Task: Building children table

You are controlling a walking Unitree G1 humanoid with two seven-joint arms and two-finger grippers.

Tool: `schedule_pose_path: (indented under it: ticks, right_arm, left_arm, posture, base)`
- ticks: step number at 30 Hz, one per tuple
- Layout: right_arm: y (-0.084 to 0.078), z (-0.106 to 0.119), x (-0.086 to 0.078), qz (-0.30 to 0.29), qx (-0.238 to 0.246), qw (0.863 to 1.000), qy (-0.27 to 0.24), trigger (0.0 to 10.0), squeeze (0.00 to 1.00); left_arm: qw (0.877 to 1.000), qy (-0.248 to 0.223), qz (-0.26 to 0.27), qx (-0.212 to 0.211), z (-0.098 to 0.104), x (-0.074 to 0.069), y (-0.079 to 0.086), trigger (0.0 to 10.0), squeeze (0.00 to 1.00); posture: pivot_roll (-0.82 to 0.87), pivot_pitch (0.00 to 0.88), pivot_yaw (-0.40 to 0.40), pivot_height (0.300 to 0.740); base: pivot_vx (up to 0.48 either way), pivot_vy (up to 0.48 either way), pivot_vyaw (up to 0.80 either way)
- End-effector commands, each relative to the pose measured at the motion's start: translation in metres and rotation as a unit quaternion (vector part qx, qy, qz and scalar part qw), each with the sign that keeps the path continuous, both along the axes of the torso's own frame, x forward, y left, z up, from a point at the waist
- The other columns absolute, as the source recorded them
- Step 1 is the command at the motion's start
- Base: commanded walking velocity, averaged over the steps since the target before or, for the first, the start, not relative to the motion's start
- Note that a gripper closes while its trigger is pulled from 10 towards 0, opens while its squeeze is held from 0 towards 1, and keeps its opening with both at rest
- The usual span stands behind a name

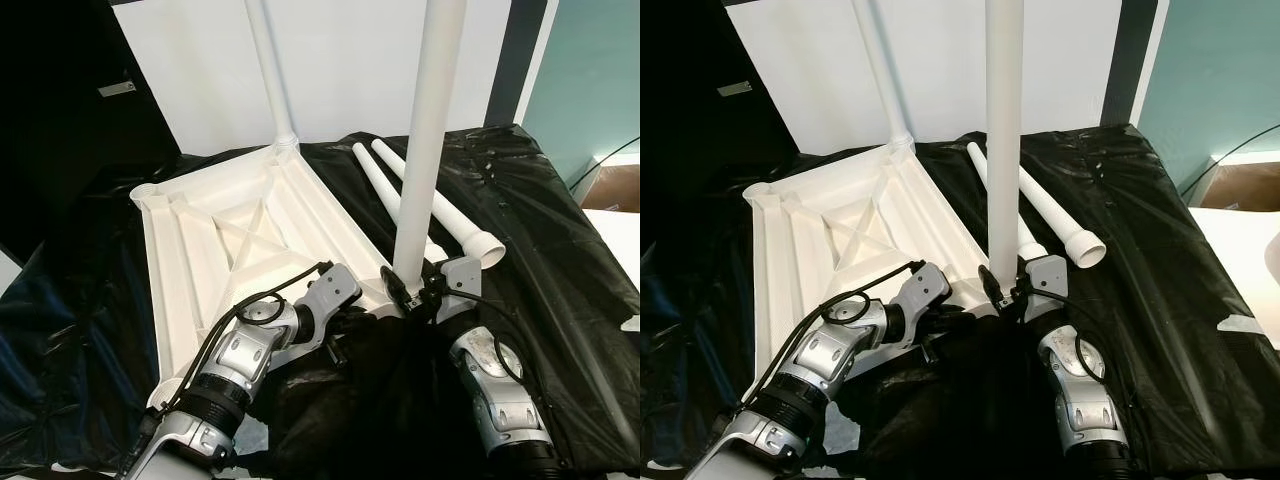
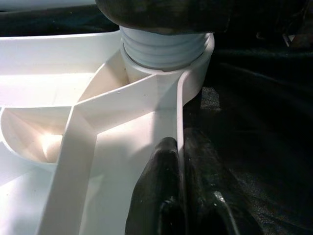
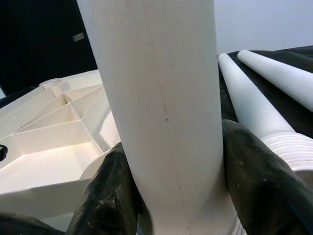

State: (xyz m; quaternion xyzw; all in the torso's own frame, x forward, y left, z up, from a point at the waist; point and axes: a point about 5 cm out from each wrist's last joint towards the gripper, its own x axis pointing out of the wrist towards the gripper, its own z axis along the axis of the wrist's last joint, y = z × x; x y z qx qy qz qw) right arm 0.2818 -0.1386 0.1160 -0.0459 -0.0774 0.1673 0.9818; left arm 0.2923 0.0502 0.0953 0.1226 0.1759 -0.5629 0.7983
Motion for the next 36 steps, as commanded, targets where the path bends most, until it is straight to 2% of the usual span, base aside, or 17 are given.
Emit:
schedule_pose_path:
  ticks: [1,2,3,4,6,7,9,10,11,14,18,20,21,23,29,30,36]
  right_arm:
    - [-0.004,0.013,0.002,-0.030,0.002,0.999,-0.036,0.0,0.00]
    - [-0.003,0.012,0.003,-0.035,-0.002,0.999,-0.032,0.0,0.00]
    - [0.001,0.013,0.002,-0.023,-0.008,0.999,-0.031,10.0,0.00]
    - [0.005,0.013,0.001,0.002,-0.012,1.000,-0.027,10.0,1.00]
    - [0.005,0.013,0.001,0.002,-0.012,1.000,-0.027,10.0,1.00]
    - [0.010,0.012,0.002,0.041,-0.015,0.999,-0.018,10.0,1.00]
    - [0.013,0.012,0.002,0.067,-0.017,0.998,-0.010,10.0,1.00]
    - [0.011,0.018,0.009,0.102,-0.019,0.995,-0.007,10.0,0.00]
    - [0.011,0.018,0.009,0.102,-0.019,0.995,-0.007,10.0,0.00]
    - [0.004,0.029,0.022,0.175,-0.052,0.983,0.002,10.0,0.00]
    - [0.001,0.032,0.026,0.196,-0.065,0.978,0.007,10.0,0.00]
    - [-0.006,0.023,0.025,0.291,-0.121,0.947,0.064,10.0,0.00]
    - [-0.006,0.023,0.025,0.291,-0.121,0.947,0.064,10.0,0.00]
    - [-0.019,0.015,0.027,0.337,-0.165,0.922,0.099,10.0,0.00]
    - [-0.026,0.014,0.033,0.337,-0.186,0.917,0.104,10.0,0.00]
    - [-0.027,0.017,0.036,0.342,-0.191,0.915,0.100,0.0,0.00]
    - [-0.031,0.032,0.042,0.369,-0.191,0.905,0.091,0.0,0.00]
  left_arm:
    - [0.996,0.084,0.022,0.026,-0.040,-0.018,0.010,10.0,0.00]
    - [0.996,0.084,0.022,0.026,-0.040,-0.018,0.011,10.0,0.00]
    - [0.996,0.084,0.023,0.027,-0.040,-0.018,0.011,10.0,0.00]
    - [0.996,0.084,0.023,0.028,-0.040,-0.018,0.012,10.0,0.00]
    - [0.996,0.084,0.023,0.028,-0.040,-0.018,0.012,10.0,0.00]
    - [0.996,0.084,0.024,0.028,-0.040,-0.018,0.011,10.0,0.00]
    - [0.996,0.084,0.024,0.028,-0.040,-0.017,0.011,10.0,0.00]
    - [0.996,0.083,0.024,0.027,-0.040,-0.018,0.010,10.0,0.00]
    - [0.996,0.083,0.024,0.027,-0.040,-0.018,0.010,10.0,0.00]
    - [0.996,0.083,0.023,0.025,-0.039,-0.017,0.009,10.0,0.00]
    - [0.996,0.083,0.023,0.025,-0.039,-0.017,0.008,10.0,0.00]
    - [0.996,0.083,0.025,0.024,-0.039,-0.017,0.008,10.0,0.00]
    - [0.996,0.083,0.025,0.024,-0.039,-0.017,0.008,10.0,0.00]
    - [0.996,0.083,0.028,0.024,-0.040,-0.017,0.010,10.0,0.00]
    - [0.996,0.083,0.030,0.023,-0.040,-0.018,0.011,10.0,0.00]
    - [0.996,0.084,0.031,0.024,-0.040,-0.018,0.011,10.0,0.00]
    - [0.996,0.083,0.033,0.025,-0.040,-0.017,0.013,10.0,0.00]
  posture:
    - [-0.01,0.000,0.083,0.740]
    - [-0.01,0.000,0.083,0.740]
    - [-0.01,0.000,0.081,0.740]
    - [-0.01,0.000,0.081,0.740]
    - [-0.01,0.000,0.081,0.740]
    - [-0.01,0.000,0.078,0.740]
    - [-0.01,0.000,0.078,0.740]
    - [-0.01,0.000,0.078,0.740]
    - [-0.01,0.000,0.078,0.740]
    - [-0.02,0.000,0.076,0.740]
    - [-0.02,0.000,0.076,0.740]
    - [-0.01,0.000,0.070,0.740]
    - [-0.01,0.000,0.070,0.740]
    - [0.00,0.000,0.066,0.740]
    - [0.00,0.000,0.066,0.740]
    - [0.01,0.000,0.066,0.740]
    - [0.01,0.000,0.068,0.740]
  base:
    - [0.000,0.000,0.00]
    - [0.000,0.000,0.00]
    - [0.000,0.000,0.00]
    - [0.000,0.000,0.00]
    - [0.000,0.000,0.00]
    - [0.000,0.000,0.00]
    - [0.000,0.000,0.00]
    - [0.000,0.000,0.00]
    - [0.000,0.000,0.00]
    - [0.000,0.000,0.00]
    - [0.000,0.000,0.00]
    - [0.000,0.000,0.00]
    - [0.000,0.000,0.00]
    - [0.000,0.000,0.00]
    - [0.000,0.000,0.00]
    - [0.000,0.000,0.00]
    - [0.000,0.000,0.00]
